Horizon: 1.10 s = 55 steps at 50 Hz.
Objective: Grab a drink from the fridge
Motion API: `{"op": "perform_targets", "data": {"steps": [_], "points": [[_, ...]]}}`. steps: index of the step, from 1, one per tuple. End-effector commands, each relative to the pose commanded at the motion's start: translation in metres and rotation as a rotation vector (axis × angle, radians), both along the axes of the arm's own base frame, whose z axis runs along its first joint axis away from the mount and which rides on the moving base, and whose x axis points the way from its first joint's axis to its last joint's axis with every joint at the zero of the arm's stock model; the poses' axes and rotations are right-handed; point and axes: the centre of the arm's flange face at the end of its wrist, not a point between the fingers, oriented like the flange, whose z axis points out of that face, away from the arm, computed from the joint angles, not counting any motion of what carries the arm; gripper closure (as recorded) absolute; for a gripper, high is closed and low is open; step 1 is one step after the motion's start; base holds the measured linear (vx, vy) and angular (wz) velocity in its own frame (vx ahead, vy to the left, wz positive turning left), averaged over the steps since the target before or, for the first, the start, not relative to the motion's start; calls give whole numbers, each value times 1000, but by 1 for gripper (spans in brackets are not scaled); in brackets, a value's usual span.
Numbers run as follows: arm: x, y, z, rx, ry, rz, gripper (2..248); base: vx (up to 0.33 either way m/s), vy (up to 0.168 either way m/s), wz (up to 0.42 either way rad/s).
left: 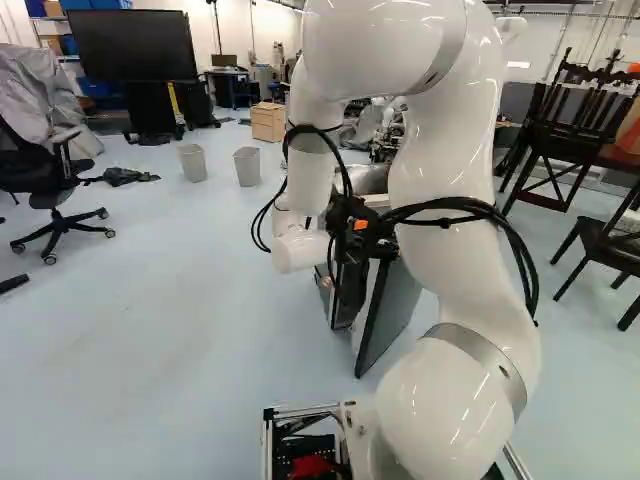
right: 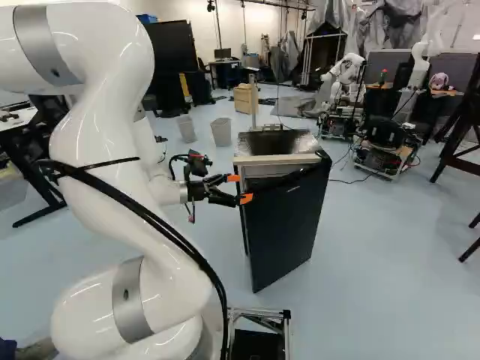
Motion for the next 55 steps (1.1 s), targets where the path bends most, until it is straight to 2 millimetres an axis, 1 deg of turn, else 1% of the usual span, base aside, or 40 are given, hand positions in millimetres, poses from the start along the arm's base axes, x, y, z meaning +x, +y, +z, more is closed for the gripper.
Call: {"op": "perform_targets", "data": {"steps": [27, 55], "points": [[-24, -48, 3, -57, 16, -203, 3, 0, 0, 0], [-35, -97, 2, -65, 38, -345, 3, 0, 0, 0]]}}
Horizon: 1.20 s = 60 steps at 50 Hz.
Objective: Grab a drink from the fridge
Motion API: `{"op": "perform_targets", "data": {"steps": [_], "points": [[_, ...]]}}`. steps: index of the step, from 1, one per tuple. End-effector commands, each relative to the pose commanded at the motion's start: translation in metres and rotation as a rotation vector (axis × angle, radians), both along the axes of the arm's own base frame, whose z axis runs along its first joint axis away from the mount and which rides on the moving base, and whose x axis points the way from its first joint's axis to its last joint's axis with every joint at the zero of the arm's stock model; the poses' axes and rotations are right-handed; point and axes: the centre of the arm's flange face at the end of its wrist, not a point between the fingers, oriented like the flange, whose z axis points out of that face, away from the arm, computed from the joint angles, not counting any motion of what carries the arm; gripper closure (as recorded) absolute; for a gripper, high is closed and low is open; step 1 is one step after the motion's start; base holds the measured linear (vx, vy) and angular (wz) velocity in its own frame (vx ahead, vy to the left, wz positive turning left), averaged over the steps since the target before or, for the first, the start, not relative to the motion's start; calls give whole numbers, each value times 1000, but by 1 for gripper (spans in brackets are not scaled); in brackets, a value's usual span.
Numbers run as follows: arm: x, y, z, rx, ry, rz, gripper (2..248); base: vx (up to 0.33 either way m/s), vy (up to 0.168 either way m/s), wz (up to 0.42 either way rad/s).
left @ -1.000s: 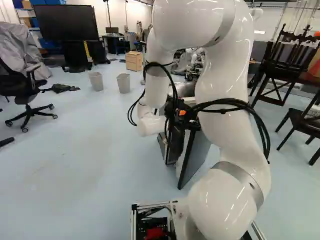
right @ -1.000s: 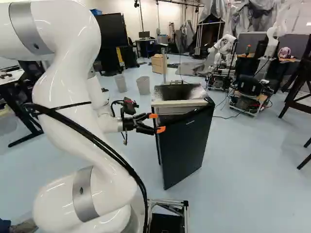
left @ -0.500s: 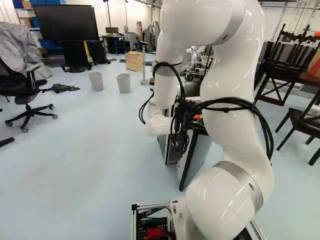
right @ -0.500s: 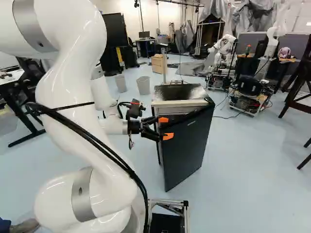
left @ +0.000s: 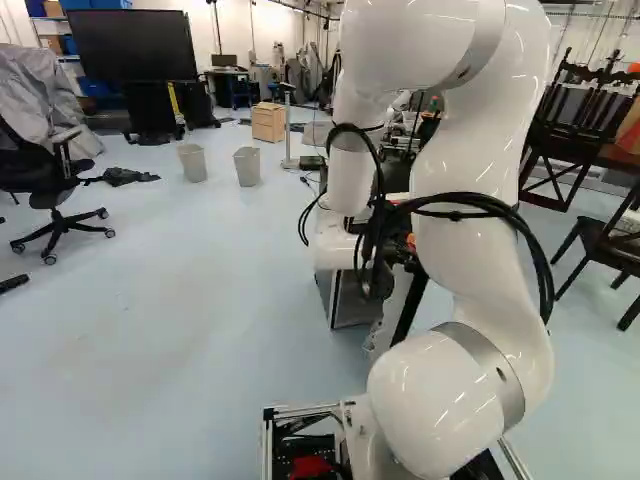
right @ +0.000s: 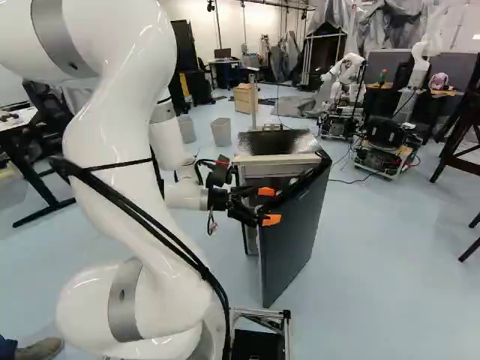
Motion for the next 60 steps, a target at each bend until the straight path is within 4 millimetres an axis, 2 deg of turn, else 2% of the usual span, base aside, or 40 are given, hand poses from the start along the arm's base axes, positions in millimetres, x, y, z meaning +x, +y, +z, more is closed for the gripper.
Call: {"op": "perform_targets", "data": {"steps": [30, 60], "points": [[-4, -58, 0, 1, -6, -182, 3, 0, 0, 0], [-5, -124, 2, 2, -37, -387, 3, 0, 0, 0]]}}
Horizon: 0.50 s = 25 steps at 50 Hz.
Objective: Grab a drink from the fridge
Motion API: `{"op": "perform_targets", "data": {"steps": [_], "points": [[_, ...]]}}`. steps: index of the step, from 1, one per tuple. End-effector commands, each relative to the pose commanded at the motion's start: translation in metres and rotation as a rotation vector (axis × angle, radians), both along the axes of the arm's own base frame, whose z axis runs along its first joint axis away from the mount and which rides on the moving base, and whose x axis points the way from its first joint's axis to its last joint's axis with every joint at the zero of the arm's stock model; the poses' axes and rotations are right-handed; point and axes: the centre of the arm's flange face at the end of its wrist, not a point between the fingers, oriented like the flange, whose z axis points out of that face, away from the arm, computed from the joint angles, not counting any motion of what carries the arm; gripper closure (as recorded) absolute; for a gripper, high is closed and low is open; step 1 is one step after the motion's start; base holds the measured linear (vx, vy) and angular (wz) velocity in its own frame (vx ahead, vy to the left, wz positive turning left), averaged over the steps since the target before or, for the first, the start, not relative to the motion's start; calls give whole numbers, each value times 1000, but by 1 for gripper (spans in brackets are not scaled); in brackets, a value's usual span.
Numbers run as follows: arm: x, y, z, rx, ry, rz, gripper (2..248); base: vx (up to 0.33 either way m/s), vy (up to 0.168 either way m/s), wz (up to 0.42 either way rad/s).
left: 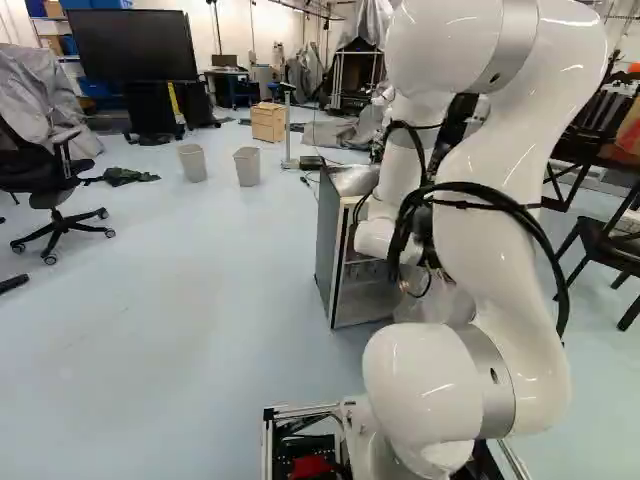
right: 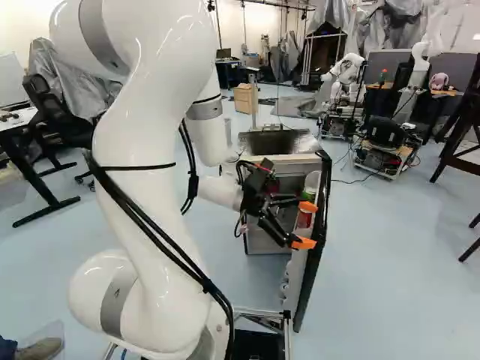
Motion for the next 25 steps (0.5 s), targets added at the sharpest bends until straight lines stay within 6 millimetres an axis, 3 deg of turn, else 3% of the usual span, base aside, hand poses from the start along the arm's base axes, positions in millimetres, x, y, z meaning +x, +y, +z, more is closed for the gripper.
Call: {"op": "perform_targets", "data": {"steps": [25], "points": [[1, -62, 2, -11, -45, -173, 3, 0, 0, 0]]}}
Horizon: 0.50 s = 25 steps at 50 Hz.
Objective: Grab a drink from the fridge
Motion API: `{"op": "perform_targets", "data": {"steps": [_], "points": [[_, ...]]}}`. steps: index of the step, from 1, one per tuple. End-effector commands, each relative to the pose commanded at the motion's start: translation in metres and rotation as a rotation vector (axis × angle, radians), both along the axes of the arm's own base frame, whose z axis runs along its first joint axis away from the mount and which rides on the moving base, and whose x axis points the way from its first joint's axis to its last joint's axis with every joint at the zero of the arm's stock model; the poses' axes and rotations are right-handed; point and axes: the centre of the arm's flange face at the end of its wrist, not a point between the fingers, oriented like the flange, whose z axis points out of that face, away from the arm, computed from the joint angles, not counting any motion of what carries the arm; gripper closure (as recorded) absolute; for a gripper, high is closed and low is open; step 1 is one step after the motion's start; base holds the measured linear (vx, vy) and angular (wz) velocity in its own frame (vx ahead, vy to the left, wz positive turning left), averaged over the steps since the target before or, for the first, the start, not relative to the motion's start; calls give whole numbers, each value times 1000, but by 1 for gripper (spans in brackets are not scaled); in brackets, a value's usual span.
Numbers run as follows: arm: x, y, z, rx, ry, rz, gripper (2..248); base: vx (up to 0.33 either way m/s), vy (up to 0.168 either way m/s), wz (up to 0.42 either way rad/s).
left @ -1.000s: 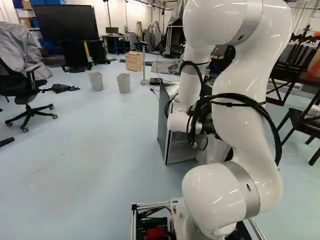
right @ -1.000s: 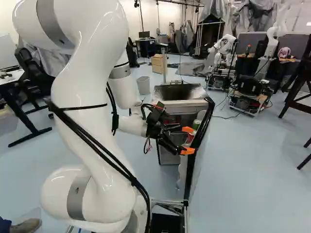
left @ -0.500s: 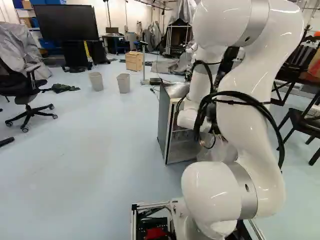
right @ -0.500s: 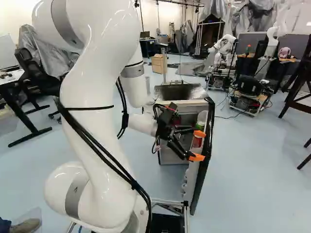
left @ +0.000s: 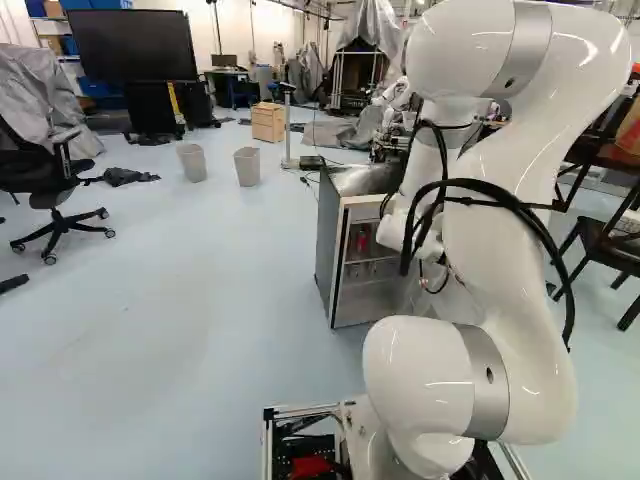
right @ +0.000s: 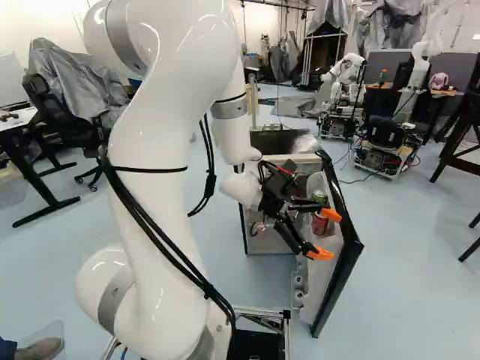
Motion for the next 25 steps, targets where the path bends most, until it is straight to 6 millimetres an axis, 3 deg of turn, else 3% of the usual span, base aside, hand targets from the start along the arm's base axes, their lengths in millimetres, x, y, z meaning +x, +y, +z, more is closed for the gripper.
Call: {"op": "perform_targets", "data": {"steps": [25], "points": [[11, -63, 3, -26, -62, -139, 3, 0, 0, 0]]}}
